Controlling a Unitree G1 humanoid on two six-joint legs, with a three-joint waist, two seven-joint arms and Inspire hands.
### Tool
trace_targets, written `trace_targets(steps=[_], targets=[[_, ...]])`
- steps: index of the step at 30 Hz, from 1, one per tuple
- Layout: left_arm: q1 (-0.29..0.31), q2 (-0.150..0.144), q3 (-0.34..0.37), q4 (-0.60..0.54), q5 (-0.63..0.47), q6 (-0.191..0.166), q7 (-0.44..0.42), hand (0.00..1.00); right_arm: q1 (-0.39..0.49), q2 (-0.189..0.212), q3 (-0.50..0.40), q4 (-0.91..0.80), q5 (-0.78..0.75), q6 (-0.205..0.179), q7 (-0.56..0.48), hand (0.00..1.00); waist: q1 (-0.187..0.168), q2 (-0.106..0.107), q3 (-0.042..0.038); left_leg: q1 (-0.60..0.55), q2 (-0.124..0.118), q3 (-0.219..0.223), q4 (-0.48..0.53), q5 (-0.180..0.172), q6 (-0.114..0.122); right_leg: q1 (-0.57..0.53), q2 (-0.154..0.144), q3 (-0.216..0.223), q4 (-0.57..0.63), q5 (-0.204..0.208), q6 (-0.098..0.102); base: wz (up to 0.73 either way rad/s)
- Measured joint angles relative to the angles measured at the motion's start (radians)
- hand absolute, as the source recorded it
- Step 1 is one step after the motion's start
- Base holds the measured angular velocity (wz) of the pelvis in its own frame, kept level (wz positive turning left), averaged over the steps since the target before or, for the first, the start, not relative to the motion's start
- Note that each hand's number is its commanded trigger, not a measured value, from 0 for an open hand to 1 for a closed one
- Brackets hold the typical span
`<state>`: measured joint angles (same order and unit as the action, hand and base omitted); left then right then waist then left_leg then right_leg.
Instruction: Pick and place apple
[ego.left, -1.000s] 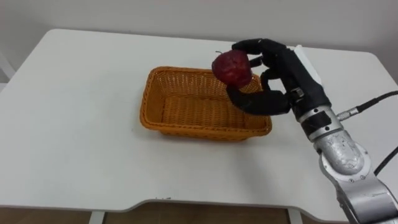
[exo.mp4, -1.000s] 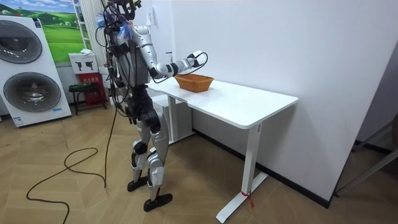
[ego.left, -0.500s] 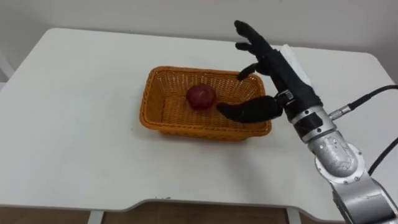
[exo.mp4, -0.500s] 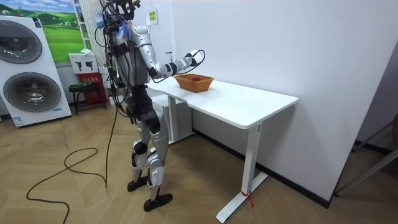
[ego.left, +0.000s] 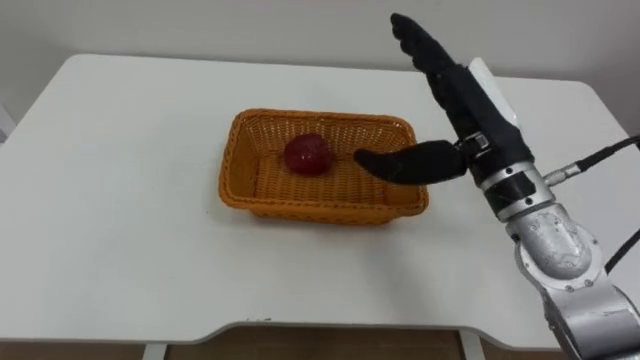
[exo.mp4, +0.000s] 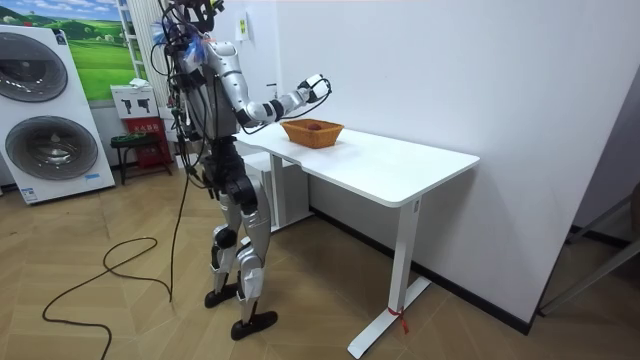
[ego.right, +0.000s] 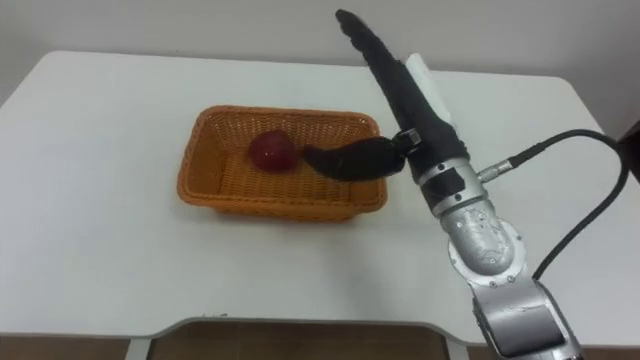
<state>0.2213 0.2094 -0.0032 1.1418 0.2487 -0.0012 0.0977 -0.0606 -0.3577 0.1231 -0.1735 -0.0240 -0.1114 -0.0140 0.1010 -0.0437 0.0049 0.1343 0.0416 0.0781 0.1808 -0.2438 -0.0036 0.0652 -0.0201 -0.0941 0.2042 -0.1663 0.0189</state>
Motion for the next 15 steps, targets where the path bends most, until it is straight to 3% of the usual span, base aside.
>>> trace_targets(steps=[8,11,15], targets=[[0.022,0.000,0.038,0.000,-0.001,-0.012,0.021,0.00,0.003,0.000,-0.150,-0.001,0.047,-0.033,-0.158,0.00,-0.043,-0.013,-0.0066,-0.001,0.000,0.003,0.001,0.000,0.000,-0.007,-0.001,0.001,0.001,0.000,0.000,-0.01],[0.037,0.000,0.047,0.000,-0.003,-0.028,0.031,0.00,0.003,0.000,-0.235,-0.002,0.045,-0.050,-0.248,0.00,-0.064,-0.013,-0.0073,0.003,0.000,0.005,0.002,0.000,0.000,-0.004,-0.001,0.003,0.000,0.000,0.000,-0.02],[0.077,-0.012,0.110,-0.001,0.000,-0.043,0.070,0.00,0.023,0.000,-0.389,-0.001,0.074,-0.077,-0.407,0.00,-0.088,-0.012,-0.0036,0.029,0.002,0.007,-0.012,0.000,0.000,0.018,0.002,0.008,-0.002,0.000,0.000,-0.03]])
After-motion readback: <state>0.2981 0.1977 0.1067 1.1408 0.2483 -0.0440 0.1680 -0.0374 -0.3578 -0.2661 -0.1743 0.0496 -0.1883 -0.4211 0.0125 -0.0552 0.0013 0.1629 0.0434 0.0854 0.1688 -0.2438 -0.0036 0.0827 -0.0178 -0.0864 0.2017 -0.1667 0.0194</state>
